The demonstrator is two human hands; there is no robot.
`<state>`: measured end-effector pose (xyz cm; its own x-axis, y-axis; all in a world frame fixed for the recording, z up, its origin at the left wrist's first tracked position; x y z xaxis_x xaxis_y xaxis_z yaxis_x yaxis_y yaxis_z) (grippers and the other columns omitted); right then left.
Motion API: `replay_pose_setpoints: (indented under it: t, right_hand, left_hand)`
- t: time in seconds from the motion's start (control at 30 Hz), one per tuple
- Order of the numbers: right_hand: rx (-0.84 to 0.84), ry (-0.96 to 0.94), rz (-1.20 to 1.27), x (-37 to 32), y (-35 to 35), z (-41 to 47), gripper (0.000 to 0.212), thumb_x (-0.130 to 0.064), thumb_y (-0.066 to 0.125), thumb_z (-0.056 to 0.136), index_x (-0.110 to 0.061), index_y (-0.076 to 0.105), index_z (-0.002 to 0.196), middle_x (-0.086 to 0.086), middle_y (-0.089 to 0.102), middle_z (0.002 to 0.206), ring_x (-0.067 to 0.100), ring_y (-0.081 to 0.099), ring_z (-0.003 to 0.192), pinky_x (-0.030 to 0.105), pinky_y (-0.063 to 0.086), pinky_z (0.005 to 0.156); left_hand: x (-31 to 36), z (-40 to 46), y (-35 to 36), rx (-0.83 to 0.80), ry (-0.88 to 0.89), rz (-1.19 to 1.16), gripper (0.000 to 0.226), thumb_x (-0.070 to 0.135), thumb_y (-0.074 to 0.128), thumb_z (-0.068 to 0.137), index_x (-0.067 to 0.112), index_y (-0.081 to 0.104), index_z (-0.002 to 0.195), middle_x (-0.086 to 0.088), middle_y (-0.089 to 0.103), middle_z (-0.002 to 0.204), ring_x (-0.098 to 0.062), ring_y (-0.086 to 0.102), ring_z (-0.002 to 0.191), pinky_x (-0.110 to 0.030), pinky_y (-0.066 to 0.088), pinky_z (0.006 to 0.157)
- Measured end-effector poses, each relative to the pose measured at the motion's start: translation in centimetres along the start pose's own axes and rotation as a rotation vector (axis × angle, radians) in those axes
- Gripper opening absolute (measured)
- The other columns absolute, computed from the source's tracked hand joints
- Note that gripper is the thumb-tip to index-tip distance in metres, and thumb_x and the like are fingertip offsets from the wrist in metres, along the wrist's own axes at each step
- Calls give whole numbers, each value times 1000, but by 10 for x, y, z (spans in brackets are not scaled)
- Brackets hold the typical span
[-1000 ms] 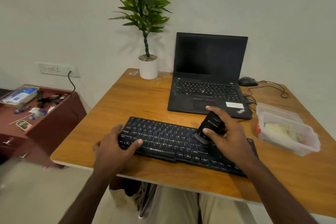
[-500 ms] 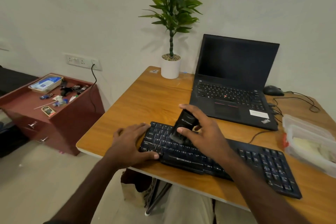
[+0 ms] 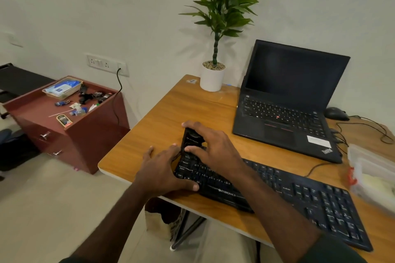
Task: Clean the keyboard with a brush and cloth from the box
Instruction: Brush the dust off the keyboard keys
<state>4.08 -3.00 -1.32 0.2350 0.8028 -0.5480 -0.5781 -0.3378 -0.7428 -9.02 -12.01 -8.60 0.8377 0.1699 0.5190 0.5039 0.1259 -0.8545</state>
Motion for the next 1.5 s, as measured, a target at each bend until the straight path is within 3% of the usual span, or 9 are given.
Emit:
replay_pose_setpoints:
  t: [0.2, 0.37, 0.63, 0.8, 1.07, 1.27, 1.37, 1.43, 1.5]
  right_hand:
    - [-177, 37, 39, -5, 1, 2, 60, -24, 76, 89, -44, 47, 137, -12, 63, 129, 9, 63, 105, 34, 59, 84]
    - [-159, 48, 83, -12, -2, 13, 58, -25, 75, 89, -45, 47, 136, -9, 63, 123, 9, 63, 99, 31, 60, 78]
    - [-319, 140, 23, 13, -20, 4, 60, -26, 76, 89, -50, 47, 136, -9, 61, 131, 10, 63, 108, 40, 60, 87]
    - [-137, 125, 104, 6, -21, 0, 58, -24, 74, 90, -50, 47, 134, -7, 63, 124, 12, 66, 98, 38, 62, 76]
    - [-388, 220, 45, 26, -43, -17, 58, -20, 74, 90, -47, 50, 136, -20, 57, 115, -2, 61, 97, 22, 57, 80]
    - [-163, 132, 144, 8, -29, -12, 59, -21, 73, 91, -48, 47, 137, -7, 61, 126, 11, 64, 102, 36, 62, 78]
    - [-198, 94, 69, 6, -21, -19, 61, -22, 71, 93, -49, 44, 140, -13, 60, 132, 7, 61, 107, 33, 59, 84]
    - [-251, 144, 38, 12, -33, -23, 60, -22, 71, 93, -50, 45, 139, -14, 60, 125, 3, 60, 104, 25, 56, 84]
    - [-347, 198, -2, 21, -47, -28, 59, -23, 72, 92, -50, 47, 138, -16, 58, 116, 5, 60, 102, 28, 56, 86]
  left_hand:
    - [1, 4, 1, -5, 10, -85, 107, 98, 56, 50, 42, 35, 139, 22, 51, 140, 1, 38, 137, -52, -4, 121]
    - [4, 1, -1, -10, -6, -68, 114, 100, 52, 46, 40, 35, 141, 17, 51, 144, -1, 35, 139, -47, -6, 122]
    - [9, -3, -6, -38, -49, -36, 122, 96, 55, 46, 43, 22, 151, 6, 33, 159, -4, 21, 147, -43, -11, 121]
    - [11, -5, -5, -45, -10, -7, 116, 93, 55, 53, 44, 19, 151, 5, 30, 161, -5, 16, 148, -43, -12, 119]
    - [6, -2, -3, -73, -29, -13, 122, 103, 45, 41, 52, 20, 148, 6, 28, 162, -5, 14, 149, -43, -13, 119]
    - [5, -2, -2, -69, -35, 10, 117, 100, 51, 46, 52, 19, 149, 4, 26, 163, -7, 16, 149, -46, -11, 121]
    - [5, -2, -3, -82, -36, 12, 119, 102, 48, 44, 52, 18, 149, 3, 25, 163, -7, 17, 149, -45, -11, 121]
    - [5, -2, -2, -78, -36, 7, 117, 100, 51, 46, 53, 19, 149, 3, 25, 163, -7, 17, 149, -45, -11, 120]
    - [4, -2, -2, -75, -37, 1, 117, 99, 53, 46, 53, 20, 148, 4, 25, 163, -6, 16, 149, -44, -11, 120]
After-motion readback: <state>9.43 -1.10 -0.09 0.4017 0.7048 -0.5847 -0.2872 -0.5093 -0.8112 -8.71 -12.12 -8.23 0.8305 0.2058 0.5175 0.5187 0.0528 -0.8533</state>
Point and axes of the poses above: each hand's wrist, its own z-axis towards the middle knuckle, its own y-axis out of the palm, x = y × z, the point moved 5 cm from there along z, towards the middle knuckle
